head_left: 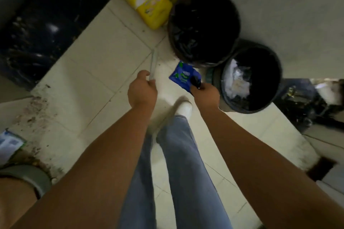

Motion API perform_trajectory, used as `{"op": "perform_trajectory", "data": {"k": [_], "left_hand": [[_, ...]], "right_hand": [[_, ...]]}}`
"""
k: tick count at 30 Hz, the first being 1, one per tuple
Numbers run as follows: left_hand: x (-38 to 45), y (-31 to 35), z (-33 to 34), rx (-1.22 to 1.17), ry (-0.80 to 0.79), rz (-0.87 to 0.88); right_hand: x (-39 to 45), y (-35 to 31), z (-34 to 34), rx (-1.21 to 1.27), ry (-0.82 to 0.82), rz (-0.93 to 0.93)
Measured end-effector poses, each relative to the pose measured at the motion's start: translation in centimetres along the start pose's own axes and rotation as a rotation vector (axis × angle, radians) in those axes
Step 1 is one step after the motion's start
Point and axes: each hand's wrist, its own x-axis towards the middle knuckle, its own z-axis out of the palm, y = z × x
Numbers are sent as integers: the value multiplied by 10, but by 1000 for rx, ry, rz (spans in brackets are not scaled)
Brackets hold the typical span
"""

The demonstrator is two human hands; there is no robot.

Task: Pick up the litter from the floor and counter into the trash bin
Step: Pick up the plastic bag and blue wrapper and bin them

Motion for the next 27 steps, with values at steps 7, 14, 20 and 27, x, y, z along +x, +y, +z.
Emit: {"op": "perform_trajectory", "data": {"k": [7,14,20,27], "left_hand": [[-59,110,117,-145,-177,123],[-60,192,242,-13,-477,114],[-65,188,251,509,-421,151],[-111,154,158,898,-128,240]], "right_hand": [[36,144,-137,236,253,378],[109,210,-200,256,113,350],[118,215,-219,-110,-278,179],[86,162,-234,-459,-195,-343]]}}
